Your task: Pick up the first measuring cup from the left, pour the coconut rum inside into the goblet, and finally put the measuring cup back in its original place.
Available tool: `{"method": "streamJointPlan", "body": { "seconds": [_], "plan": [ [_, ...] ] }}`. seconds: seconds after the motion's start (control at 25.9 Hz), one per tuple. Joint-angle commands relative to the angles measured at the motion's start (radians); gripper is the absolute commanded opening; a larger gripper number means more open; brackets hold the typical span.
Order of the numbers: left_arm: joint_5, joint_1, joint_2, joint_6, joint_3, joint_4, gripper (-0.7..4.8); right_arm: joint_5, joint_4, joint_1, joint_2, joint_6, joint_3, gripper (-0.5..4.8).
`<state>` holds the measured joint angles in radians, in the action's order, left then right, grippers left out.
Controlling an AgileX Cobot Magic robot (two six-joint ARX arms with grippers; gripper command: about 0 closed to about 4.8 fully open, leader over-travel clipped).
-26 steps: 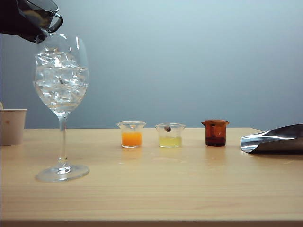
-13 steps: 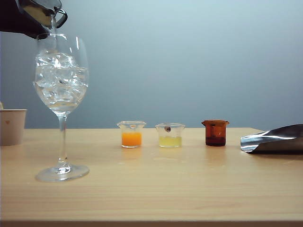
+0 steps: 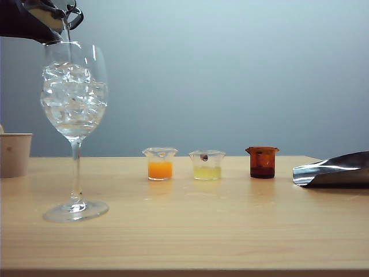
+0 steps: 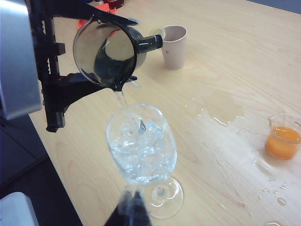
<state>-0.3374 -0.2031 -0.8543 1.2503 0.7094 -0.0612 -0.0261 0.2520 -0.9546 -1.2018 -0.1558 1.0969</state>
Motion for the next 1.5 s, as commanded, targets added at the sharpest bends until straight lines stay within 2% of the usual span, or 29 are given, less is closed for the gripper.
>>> {"method": "streamJointPlan", "body": {
  "seconds": [0.04, 0.12, 0.35, 0.46, 0.66, 1.12, 1.23, 1.5],
  "plan": [
    [-0.008, 0.0, 0.004, 0.029, 0.004, 0.027, 0.79, 0.002, -0.024, 0.0, 0.004, 0.0, 0.003, -0.09],
    [-0.007, -0.007, 0.004, 0.063, 0.004, 0.027, 0.79, 0.002, -0.025, 0.0, 0.004, 0.0, 0.003, -0.09],
    [0.003, -0.039, 0.004, 0.069, 0.004, 0.042, 0.79, 0.001, -0.025, -0.001, 0.004, -0.001, 0.003, -0.09],
    [0.019, -0.039, 0.004, 0.127, 0.004, 0.041, 0.79, 0.001, -0.037, -0.001, 0.004, -0.001, 0.003, -0.09],
    [0.031, -0.039, 0.004, 0.168, 0.004, 0.042, 0.79, -0.003, -0.043, -0.001, 0.004, -0.001, 0.003, -0.09],
    [0.054, -0.049, -0.002, 0.195, 0.004, 0.044, 0.79, -0.032, -0.043, -0.007, 0.004, -0.009, 0.003, -0.09],
    [0.053, -0.049, -0.006, 0.263, 0.004, 0.048, 0.79, -0.032, -0.042, -0.007, 0.004, -0.009, 0.002, -0.09],
    [0.053, -0.049, -0.019, 0.348, 0.004, 0.064, 0.79, -0.032, -0.043, -0.012, 0.004, -0.008, -0.002, -0.09]
  ]
}}
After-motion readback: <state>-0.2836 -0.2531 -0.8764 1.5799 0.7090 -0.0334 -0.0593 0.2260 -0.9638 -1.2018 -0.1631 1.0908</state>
